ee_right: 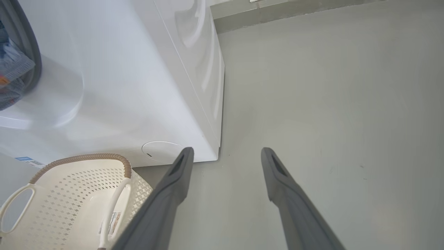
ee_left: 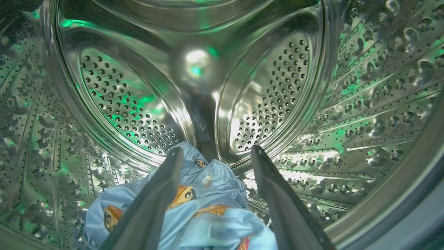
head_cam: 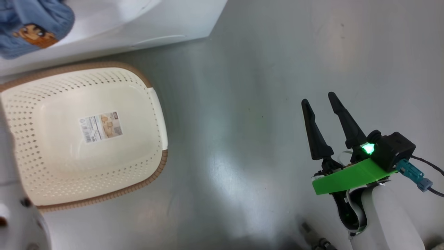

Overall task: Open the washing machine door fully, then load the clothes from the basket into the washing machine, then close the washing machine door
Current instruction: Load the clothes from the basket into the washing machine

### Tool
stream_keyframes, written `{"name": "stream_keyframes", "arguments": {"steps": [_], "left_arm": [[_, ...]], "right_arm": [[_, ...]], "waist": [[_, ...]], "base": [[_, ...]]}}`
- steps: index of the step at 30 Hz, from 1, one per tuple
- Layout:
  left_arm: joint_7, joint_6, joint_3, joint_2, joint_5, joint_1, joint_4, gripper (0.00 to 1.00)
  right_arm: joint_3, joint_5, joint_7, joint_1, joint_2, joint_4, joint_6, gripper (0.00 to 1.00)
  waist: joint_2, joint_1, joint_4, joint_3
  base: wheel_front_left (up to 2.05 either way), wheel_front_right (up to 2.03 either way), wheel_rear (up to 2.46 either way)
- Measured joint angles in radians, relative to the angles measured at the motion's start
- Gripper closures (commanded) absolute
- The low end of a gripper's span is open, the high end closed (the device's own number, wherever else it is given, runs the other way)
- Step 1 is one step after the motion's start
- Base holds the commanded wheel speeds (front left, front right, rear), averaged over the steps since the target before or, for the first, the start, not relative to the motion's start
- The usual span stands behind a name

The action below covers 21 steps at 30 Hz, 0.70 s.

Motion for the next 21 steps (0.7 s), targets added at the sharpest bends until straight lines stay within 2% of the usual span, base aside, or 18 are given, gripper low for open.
{"name": "stream_keyframes", "arguments": {"steps": [12, 21], "left_arm": [[0.0, -0.007, 0.009, -0.021, -0.064, 0.259, -0.244, 0.0], [0.0, -0.007, 0.04, -0.076, -0.078, 0.479, -0.422, 0.0]], "right_arm": [[-0.01, 0.007, 0.0, 0.001, 0.0, 0.002, 0.0, 0.0], [-0.015, 0.011, 0.0, 0.001, 0.0, -0.001, 0.0, 0.0]], "waist": [[0.0, 0.0001, 0.024, -0.042], [0.0, 0.0001, 0.035, -0.053]], "base": [[0.0, 0.0, 0.0], [0.0, 0.0, 0.0]]}}
